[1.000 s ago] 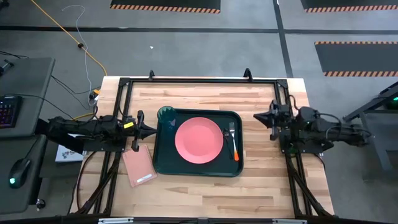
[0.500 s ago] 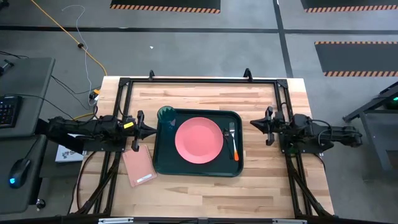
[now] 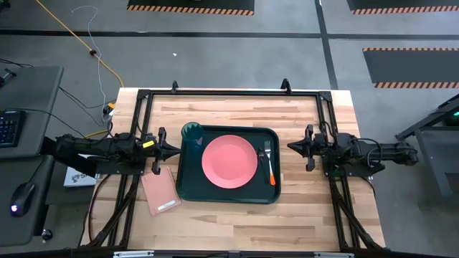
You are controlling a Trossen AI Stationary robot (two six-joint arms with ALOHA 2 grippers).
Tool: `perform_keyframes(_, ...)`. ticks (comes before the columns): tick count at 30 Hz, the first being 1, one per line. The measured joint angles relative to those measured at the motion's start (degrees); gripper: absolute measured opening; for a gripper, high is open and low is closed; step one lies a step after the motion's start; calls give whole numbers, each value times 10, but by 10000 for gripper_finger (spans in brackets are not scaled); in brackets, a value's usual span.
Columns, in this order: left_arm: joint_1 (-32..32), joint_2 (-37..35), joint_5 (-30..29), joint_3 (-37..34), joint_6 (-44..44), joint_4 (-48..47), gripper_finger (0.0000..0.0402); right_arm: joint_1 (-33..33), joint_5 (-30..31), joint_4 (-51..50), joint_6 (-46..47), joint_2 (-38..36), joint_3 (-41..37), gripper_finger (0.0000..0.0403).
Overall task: Pick and place plate/cup/fork/spoon on tray
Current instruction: Return to Home Position
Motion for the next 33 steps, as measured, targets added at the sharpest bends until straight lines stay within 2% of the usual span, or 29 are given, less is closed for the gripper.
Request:
perform_keyframes(6,0,0,0,0,0,0,5,0,1,0,-3,0,0,0)
perform_keyframes(16,0,0,0,0,0,0,5,0,0,0,74,0,0,0)
perform_keyframes(33,0,0,0,0,0,0,5,0,1,0,74,0,0,0)
